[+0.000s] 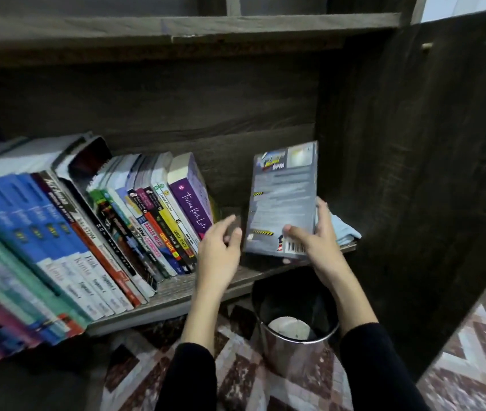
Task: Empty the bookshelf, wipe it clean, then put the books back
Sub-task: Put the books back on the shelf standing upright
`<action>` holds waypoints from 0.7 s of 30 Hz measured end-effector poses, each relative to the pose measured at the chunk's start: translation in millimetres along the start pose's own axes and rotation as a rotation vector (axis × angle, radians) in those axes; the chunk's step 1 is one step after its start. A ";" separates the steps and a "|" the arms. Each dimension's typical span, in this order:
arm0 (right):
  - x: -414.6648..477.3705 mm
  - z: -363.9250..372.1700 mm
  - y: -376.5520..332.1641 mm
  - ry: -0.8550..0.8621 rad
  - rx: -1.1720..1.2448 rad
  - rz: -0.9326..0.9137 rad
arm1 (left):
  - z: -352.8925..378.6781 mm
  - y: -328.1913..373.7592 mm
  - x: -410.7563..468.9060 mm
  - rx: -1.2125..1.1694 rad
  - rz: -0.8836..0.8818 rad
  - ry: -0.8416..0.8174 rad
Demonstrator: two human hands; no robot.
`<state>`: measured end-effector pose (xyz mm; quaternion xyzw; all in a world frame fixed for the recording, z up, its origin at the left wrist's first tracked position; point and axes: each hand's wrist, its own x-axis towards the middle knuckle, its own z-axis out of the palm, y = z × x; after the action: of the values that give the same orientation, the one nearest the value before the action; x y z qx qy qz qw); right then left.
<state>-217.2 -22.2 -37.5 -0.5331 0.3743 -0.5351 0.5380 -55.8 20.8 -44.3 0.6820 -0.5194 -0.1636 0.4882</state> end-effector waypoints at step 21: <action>27.8 105.4 87.2 -0.260 -0.260 -0.117 | -68.5 6.3 30.5 0.879 0.359 0.172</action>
<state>-95.2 -43.3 -101.9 -0.6837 0.3360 -0.4392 0.4762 3.1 28.3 1.7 0.7342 -0.6068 0.2153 0.2155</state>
